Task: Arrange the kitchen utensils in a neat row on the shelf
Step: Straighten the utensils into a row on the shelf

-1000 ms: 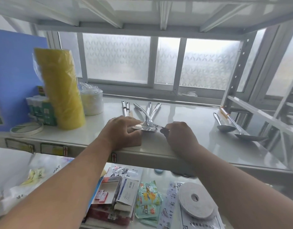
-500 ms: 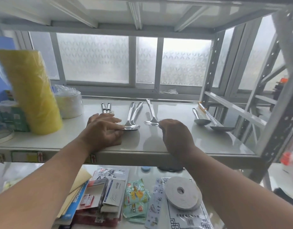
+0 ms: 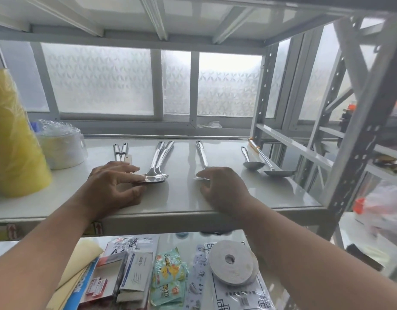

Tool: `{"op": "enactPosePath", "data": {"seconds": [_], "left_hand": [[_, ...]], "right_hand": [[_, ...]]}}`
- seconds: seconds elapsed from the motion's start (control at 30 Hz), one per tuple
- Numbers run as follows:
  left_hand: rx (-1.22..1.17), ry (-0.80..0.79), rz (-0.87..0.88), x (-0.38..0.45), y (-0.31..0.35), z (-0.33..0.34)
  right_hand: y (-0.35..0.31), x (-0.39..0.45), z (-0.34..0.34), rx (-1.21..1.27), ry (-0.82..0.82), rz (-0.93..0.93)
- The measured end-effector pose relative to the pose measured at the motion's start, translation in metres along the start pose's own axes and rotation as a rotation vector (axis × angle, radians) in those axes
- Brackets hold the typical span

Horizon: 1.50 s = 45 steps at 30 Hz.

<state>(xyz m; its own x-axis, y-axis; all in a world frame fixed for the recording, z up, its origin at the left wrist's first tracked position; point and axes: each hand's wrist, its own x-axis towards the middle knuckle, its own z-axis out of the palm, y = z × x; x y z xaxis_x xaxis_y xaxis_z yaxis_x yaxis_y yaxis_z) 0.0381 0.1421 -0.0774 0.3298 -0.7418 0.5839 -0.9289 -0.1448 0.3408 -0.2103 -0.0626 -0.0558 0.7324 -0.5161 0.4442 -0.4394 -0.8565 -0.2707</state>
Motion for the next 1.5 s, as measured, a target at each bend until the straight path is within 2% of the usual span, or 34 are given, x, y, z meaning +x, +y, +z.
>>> {"op": "enactPosePath", "data": {"seconds": [0.27, 0.53, 0.8, 1.27, 1.33, 1.43, 1.5], "left_hand": [[-0.020, -0.001, 0.015, 0.000, 0.003, -0.002], [-0.032, -0.031, 0.001, -0.001, 0.002, -0.003], [-0.050, -0.047, -0.013, -0.002, 0.003, -0.004], [-0.026, -0.042, -0.023, -0.002, 0.004, -0.003], [-0.015, -0.038, -0.021, -0.002, 0.005, -0.004], [-0.007, -0.021, -0.036, -0.002, 0.007, -0.003], [0.000, -0.017, -0.059, -0.002, 0.009, -0.004]], "right_hand": [[-0.001, -0.001, 0.001, -0.117, -0.015, 0.102], [0.001, -0.001, 0.005, -0.169, 0.060, 0.244], [0.003, -0.004, 0.001, -0.292, 0.091, 0.261], [0.001, -0.003, 0.002, -0.326, 0.093, 0.329], [0.000, -0.004, 0.003, -0.344, 0.164, 0.291], [-0.003, -0.003, 0.009, -0.286, 0.313, 0.041], [-0.012, -0.001, 0.015, -0.160, 0.257, -0.137]]}}
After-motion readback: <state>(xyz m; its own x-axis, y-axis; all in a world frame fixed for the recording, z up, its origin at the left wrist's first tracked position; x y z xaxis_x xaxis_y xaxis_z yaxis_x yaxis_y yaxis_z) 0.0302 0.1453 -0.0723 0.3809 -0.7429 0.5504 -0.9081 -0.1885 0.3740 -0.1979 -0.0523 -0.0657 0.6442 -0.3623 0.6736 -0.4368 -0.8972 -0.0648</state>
